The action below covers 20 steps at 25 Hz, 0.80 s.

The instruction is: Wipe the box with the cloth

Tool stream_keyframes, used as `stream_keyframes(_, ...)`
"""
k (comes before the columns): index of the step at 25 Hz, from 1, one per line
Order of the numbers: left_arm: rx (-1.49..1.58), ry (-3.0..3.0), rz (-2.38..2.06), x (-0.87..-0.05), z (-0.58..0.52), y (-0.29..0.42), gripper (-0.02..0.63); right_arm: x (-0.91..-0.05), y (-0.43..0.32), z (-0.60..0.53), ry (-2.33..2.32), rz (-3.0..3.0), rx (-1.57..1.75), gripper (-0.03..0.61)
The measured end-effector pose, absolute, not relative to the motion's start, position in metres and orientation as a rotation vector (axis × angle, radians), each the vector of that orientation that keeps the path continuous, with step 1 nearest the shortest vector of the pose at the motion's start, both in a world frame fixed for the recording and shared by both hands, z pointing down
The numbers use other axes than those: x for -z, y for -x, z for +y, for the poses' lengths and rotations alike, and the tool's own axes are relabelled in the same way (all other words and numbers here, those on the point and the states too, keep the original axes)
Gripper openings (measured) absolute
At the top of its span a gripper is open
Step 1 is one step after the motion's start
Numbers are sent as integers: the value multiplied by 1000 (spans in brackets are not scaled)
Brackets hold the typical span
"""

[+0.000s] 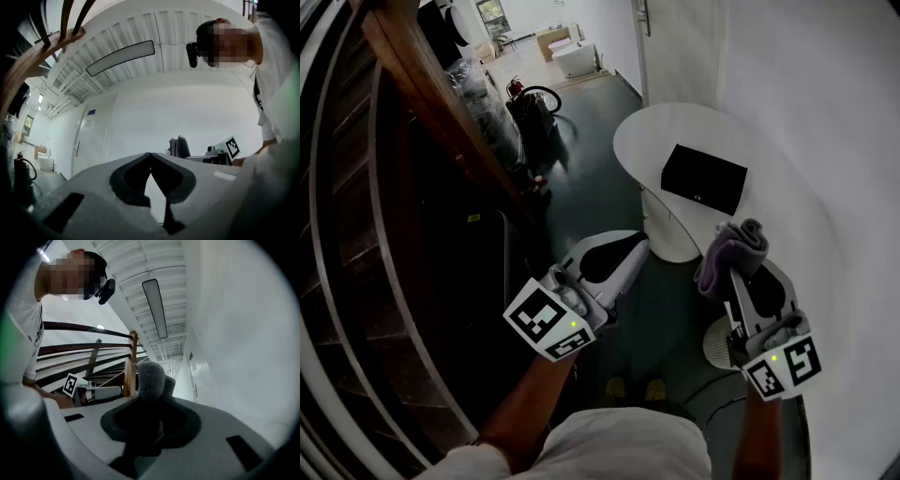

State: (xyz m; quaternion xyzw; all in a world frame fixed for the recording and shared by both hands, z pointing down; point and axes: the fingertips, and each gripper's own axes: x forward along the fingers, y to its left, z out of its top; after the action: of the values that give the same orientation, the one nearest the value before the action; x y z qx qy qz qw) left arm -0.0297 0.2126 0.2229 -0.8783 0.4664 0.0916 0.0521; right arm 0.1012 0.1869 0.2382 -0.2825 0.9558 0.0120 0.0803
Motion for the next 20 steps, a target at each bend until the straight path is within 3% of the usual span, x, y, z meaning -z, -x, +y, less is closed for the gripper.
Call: stream_keyframes(20, -260, 2658, 1455, -239, 195, 13, 15, -246, -112, 172, 810, 2875, -68, 103)
